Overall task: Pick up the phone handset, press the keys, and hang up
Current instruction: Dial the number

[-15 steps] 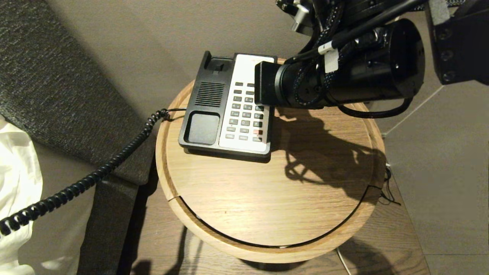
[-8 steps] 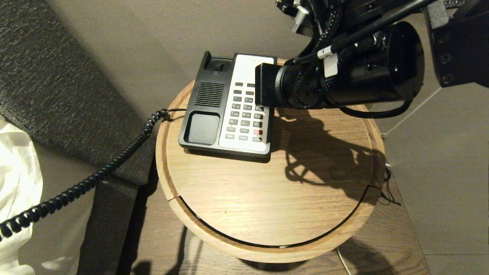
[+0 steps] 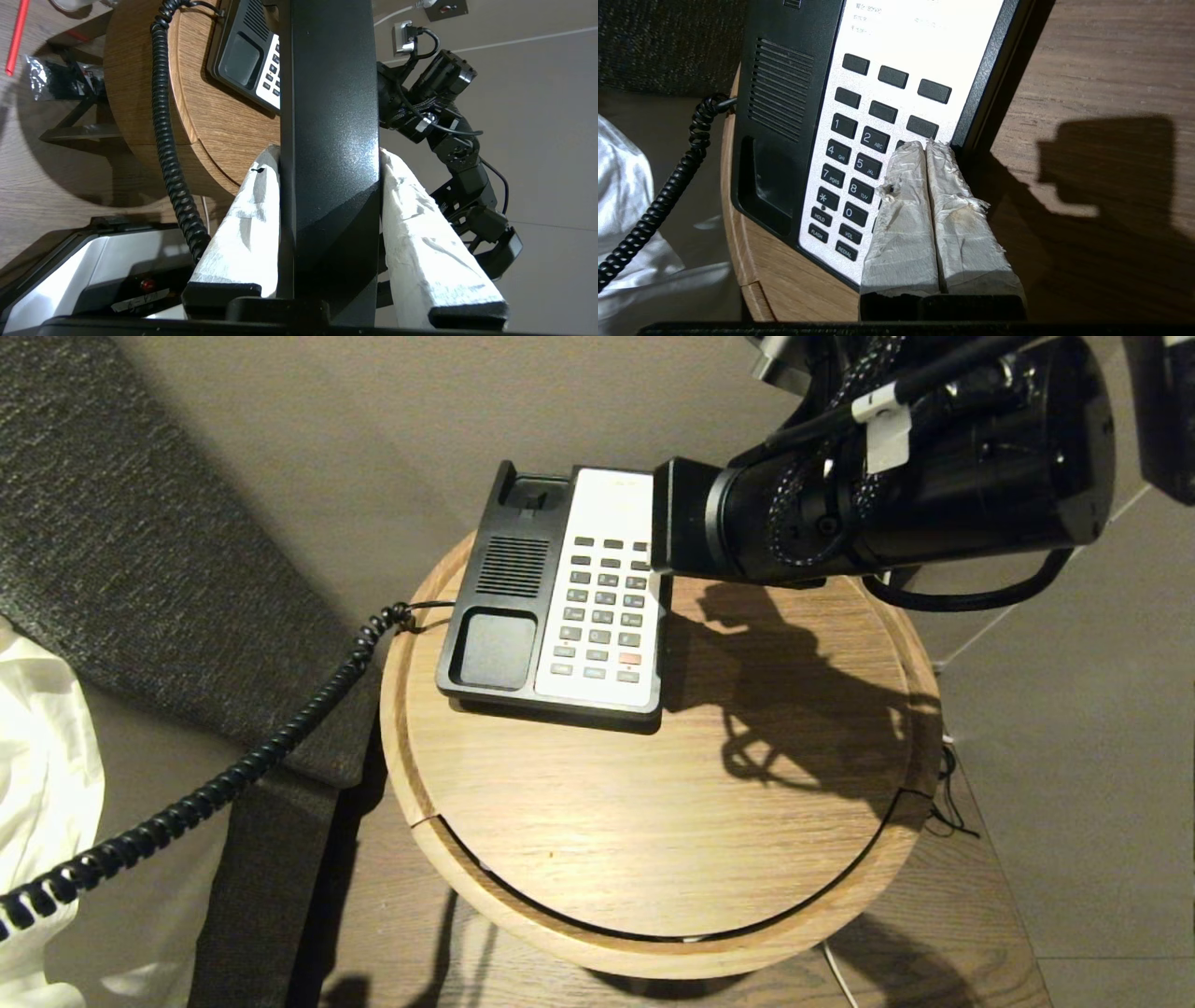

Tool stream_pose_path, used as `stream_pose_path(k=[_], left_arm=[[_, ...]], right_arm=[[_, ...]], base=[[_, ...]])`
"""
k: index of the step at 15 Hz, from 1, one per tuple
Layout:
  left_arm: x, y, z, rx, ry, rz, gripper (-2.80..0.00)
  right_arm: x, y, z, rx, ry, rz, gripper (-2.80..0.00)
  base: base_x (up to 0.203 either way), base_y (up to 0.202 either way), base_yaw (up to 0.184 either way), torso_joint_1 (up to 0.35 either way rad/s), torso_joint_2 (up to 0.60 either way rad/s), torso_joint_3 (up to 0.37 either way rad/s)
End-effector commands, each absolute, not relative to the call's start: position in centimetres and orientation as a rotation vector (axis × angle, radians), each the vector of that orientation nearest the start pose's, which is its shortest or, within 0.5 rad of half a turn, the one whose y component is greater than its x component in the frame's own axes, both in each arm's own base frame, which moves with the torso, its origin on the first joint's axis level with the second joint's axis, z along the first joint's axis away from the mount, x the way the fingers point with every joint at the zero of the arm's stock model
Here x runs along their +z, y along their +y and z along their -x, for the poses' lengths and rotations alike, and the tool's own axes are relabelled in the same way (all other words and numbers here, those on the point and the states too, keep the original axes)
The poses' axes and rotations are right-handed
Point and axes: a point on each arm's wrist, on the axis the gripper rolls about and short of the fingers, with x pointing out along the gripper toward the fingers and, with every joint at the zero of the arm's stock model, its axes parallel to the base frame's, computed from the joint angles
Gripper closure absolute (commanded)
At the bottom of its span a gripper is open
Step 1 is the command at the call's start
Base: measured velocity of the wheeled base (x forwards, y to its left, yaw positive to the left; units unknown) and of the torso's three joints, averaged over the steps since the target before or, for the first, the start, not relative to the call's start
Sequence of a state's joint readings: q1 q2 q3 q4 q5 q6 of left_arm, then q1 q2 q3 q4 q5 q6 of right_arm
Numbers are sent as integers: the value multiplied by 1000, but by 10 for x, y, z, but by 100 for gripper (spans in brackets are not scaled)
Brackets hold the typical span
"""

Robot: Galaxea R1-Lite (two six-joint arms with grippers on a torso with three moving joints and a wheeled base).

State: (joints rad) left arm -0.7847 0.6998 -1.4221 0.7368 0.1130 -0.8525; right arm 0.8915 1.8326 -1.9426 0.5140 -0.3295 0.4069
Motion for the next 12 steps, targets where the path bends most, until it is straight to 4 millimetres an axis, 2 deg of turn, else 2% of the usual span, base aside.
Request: stream_pose_path(k=[1, 12], left_arm=[[363, 34, 31, -615, 300, 817, 0], [363, 34, 31, -614, 302, 816, 0]], right_arm=[[346, 256, -211, 488, 456, -177, 0], [331, 266, -216, 490, 539, -207, 0]], base=[[0, 0, 0, 0, 0, 0], [0, 0, 0, 0, 0, 0]])
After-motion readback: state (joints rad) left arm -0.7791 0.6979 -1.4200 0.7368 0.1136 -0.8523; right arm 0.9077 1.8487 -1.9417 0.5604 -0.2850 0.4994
